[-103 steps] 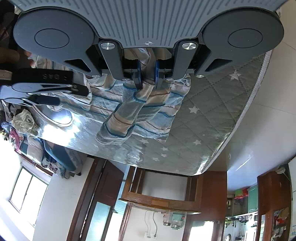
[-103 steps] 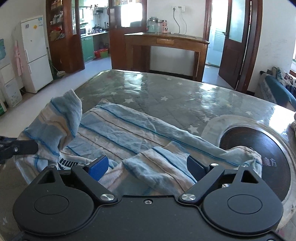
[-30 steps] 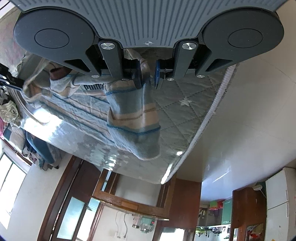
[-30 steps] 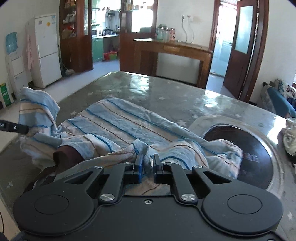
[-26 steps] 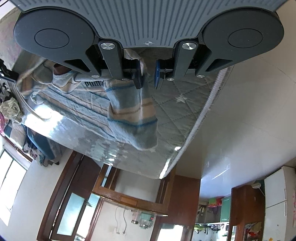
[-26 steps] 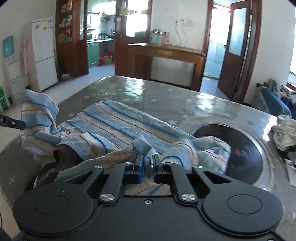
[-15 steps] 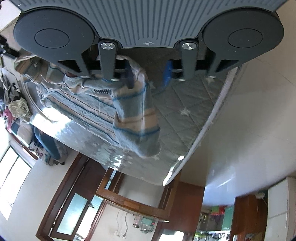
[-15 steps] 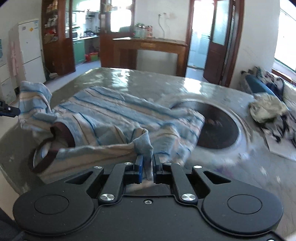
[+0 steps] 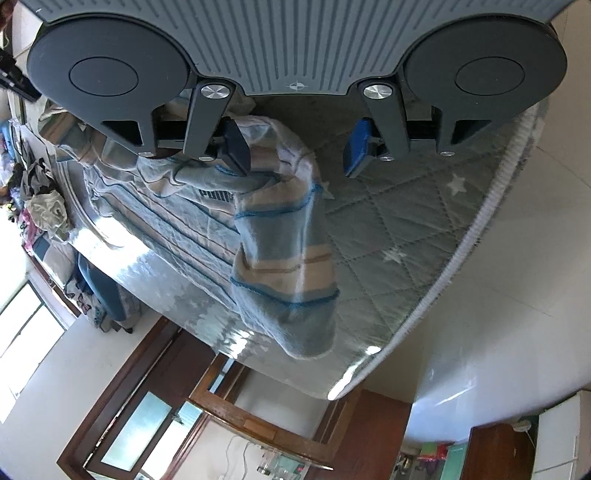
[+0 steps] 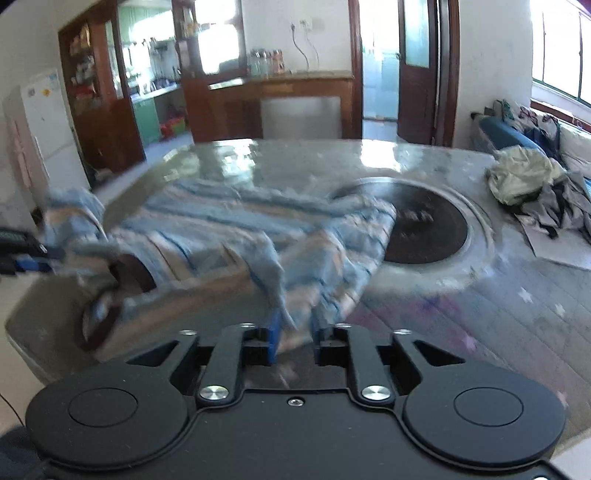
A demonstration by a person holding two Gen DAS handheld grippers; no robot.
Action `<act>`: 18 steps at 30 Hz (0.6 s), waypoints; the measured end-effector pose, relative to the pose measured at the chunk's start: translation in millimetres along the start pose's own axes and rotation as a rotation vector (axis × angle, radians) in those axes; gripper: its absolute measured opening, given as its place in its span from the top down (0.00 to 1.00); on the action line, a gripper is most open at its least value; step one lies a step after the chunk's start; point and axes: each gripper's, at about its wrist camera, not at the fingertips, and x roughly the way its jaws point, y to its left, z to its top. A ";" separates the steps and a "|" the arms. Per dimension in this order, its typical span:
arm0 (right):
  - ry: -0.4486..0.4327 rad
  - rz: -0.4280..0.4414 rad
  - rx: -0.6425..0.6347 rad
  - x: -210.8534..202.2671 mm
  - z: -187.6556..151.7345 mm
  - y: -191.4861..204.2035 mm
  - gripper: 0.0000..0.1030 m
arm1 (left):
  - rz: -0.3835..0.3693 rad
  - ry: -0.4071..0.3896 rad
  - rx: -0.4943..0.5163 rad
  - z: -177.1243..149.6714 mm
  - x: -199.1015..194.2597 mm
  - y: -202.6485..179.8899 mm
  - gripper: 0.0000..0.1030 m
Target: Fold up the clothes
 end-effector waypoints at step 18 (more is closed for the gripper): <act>0.108 -0.058 -0.103 56.1 24.5 7.4 0.58 | -0.042 0.037 -0.021 10.8 24.7 -4.2 0.30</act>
